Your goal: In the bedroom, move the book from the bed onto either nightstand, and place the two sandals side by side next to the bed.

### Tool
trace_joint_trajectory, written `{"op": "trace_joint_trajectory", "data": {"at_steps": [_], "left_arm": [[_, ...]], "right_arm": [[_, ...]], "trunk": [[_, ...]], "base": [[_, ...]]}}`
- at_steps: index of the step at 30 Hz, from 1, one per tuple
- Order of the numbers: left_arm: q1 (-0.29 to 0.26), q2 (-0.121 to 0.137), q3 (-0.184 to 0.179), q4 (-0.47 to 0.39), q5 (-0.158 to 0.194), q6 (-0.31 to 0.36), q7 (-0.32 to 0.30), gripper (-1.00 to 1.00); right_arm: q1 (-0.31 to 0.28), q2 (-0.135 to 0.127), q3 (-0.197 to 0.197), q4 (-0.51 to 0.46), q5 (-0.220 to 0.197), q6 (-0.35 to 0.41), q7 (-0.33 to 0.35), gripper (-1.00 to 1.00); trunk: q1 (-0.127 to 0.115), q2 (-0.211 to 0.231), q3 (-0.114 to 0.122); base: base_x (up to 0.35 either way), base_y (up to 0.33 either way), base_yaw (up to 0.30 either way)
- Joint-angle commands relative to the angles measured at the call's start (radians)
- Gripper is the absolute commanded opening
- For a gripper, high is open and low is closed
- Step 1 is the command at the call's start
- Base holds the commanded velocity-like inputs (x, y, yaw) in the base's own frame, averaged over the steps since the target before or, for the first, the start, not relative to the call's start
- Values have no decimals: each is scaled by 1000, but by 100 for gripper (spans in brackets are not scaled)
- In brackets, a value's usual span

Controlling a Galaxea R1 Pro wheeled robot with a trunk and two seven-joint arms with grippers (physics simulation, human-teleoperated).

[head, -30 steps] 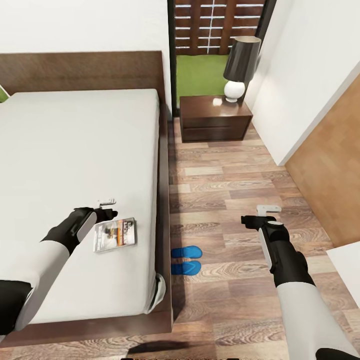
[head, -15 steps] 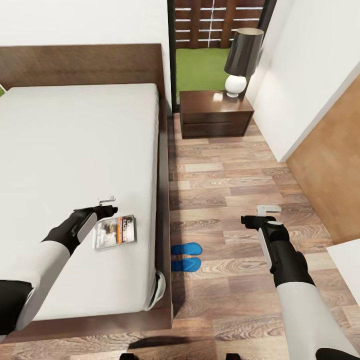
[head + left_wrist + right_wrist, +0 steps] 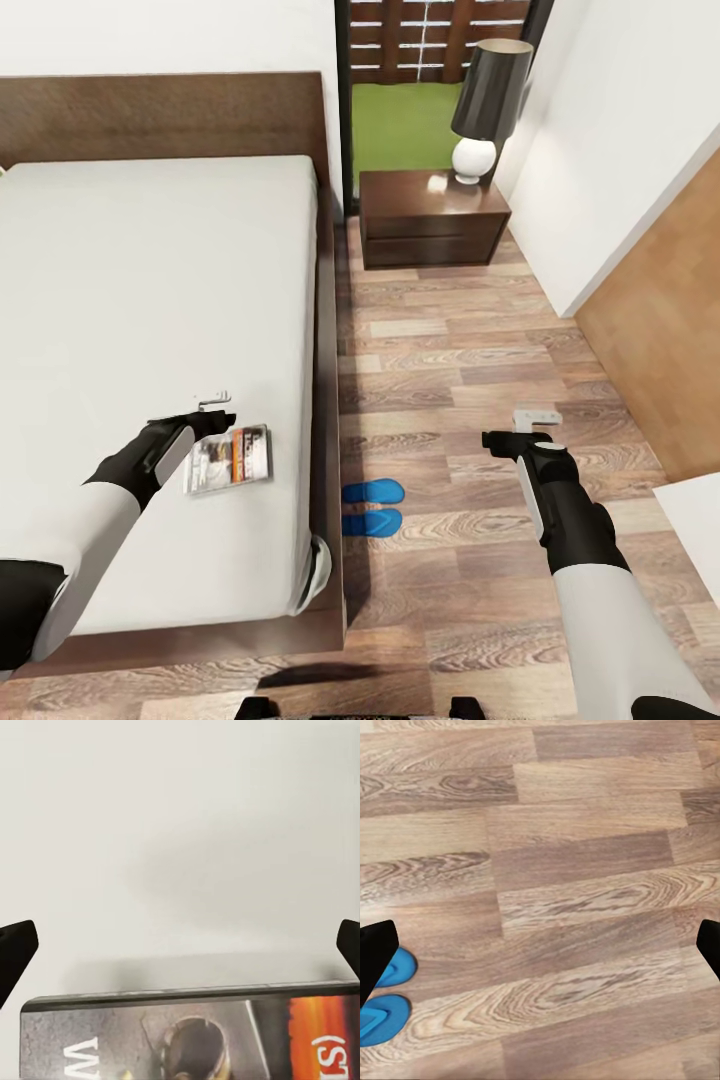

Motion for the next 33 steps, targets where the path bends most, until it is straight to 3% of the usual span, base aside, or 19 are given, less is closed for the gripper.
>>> {"op": "trace_joint_trajectory", "data": {"at_steps": [1,33], "left_arm": [[0,1,-8,-2,11,4,9,100],[1,0,-8,-2,11,4,7,100]], "right_arm": [[0,0,1,-1,3,5,-1,100],[0,0,1,-1,3,8,-1,100]], "trunk": [[0,0,-2],[0,0,-30]], "base": [[0,0,0],[0,0,0]]}}
